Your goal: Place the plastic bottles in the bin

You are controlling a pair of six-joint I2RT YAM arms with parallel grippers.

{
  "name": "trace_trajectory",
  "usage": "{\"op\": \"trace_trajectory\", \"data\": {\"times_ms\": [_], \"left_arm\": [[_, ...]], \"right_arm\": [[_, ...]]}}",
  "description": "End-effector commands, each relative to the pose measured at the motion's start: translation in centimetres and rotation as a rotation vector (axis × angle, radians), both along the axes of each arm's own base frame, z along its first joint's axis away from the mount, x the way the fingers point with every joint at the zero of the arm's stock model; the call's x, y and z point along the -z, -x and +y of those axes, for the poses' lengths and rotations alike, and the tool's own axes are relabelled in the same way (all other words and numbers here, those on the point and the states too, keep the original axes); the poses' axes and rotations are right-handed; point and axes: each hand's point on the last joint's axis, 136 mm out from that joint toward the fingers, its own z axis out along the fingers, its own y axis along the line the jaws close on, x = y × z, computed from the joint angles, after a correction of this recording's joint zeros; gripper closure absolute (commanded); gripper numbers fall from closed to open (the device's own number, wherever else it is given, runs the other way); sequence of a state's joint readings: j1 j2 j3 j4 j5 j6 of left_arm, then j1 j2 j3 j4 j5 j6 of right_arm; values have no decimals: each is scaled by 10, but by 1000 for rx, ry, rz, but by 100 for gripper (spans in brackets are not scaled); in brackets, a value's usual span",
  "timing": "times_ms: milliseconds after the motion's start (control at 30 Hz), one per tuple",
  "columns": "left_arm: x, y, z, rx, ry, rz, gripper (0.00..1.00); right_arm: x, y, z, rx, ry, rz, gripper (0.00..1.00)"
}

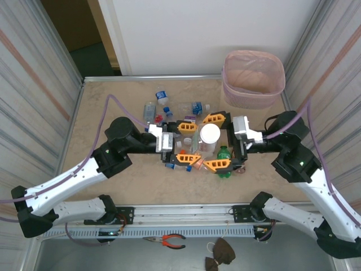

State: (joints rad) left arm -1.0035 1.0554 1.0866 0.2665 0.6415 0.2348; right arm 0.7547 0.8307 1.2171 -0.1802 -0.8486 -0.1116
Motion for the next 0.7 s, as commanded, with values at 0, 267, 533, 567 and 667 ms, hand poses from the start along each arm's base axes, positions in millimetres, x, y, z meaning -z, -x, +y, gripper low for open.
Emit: {"op": "trace_trajectory", "data": {"times_ms": [0,267,533,567,667], "left_arm": [[-20,0,5,-30,61,-15,47],[-20,0,7,-47,84,-32,47],[-19,0,12,-60,97,-48,47],[-19,1,11,-60,96,-49,47],[-19,1,11,-57,96,-50,47]], "right_arm": [[3,-6,3,46,4,-38,9],[2,-4,6,39,-5,-22,15],[-11,3,2,31,-45,-23,19],[-12,3,1,34,-51,-22,20],[-17,3,-1,43,-67,-22,23]]}}
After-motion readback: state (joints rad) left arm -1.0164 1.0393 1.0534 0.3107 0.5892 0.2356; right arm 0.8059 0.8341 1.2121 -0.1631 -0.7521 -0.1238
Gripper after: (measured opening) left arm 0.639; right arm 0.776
